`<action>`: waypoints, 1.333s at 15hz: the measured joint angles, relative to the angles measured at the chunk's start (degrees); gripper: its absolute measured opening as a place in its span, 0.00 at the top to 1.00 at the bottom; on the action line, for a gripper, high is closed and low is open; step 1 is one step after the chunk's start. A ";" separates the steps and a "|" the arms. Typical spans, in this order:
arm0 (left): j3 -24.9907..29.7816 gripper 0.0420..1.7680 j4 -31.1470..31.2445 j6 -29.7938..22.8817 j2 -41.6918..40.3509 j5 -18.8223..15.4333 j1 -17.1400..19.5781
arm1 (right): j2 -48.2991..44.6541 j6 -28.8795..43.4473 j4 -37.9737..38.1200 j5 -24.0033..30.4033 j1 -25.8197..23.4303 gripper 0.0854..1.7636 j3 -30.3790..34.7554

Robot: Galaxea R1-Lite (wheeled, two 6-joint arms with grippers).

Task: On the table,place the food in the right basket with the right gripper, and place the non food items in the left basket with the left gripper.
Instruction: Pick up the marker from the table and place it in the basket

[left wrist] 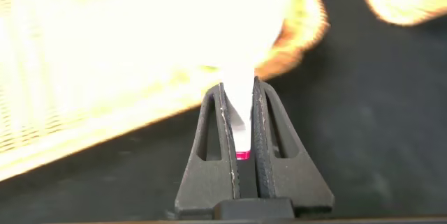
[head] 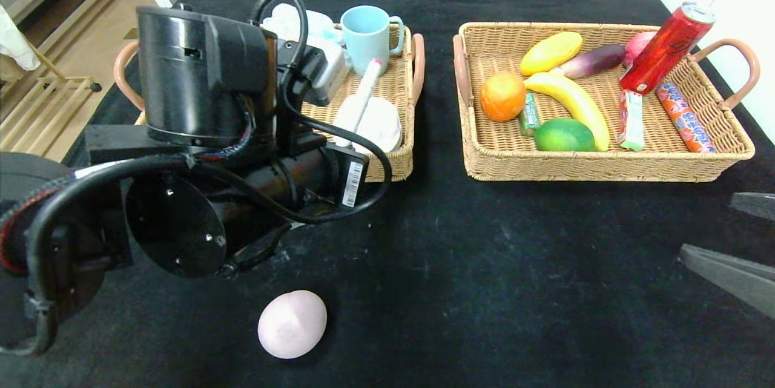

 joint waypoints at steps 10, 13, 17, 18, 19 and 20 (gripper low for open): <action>-4.66 0.89 0.24 0.17 0.00 -5.89 11.72 | 0.07 -0.06 0.11 -0.28 4.85 0.03 2.23; -8.57 0.89 0.39 0.33 2.18 -7.30 14.58 | 0.22 -0.09 0.00 -0.39 5.66 0.03 2.68; -11.43 0.89 -0.09 0.20 5.29 -7.79 17.53 | 0.51 -0.11 0.07 -0.34 5.83 0.03 2.97; -11.82 0.89 -0.11 0.17 5.84 -7.77 18.01 | 0.68 -0.11 0.00 -0.39 5.88 0.03 3.15; -12.24 0.89 -0.11 0.15 6.27 -7.77 18.40 | 0.82 -0.11 -0.04 -0.37 5.94 0.03 3.28; -12.68 0.89 -0.09 0.15 6.67 -7.79 18.77 | 0.90 -0.09 -0.09 -0.39 6.27 0.03 3.36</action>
